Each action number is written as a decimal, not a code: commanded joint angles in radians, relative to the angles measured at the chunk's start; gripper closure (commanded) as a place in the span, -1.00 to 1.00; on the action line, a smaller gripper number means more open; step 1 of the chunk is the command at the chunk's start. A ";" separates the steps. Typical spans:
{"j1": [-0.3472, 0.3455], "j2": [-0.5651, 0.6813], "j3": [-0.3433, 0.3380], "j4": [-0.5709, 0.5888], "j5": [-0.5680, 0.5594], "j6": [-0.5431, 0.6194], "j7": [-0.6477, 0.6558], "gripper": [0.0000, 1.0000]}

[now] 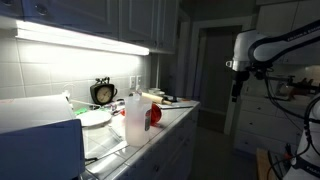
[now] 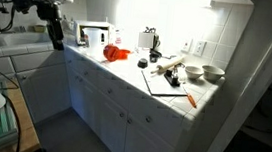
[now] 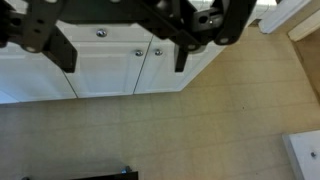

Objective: Put the red lid on the jar

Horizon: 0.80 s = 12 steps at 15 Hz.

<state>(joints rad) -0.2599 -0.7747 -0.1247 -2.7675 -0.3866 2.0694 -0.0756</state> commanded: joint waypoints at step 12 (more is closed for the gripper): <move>0.275 0.432 -0.116 0.220 0.425 0.350 -0.297 -1.00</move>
<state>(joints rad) -0.0415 -0.4212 -0.2025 -2.6164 -0.0669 2.3935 -0.2433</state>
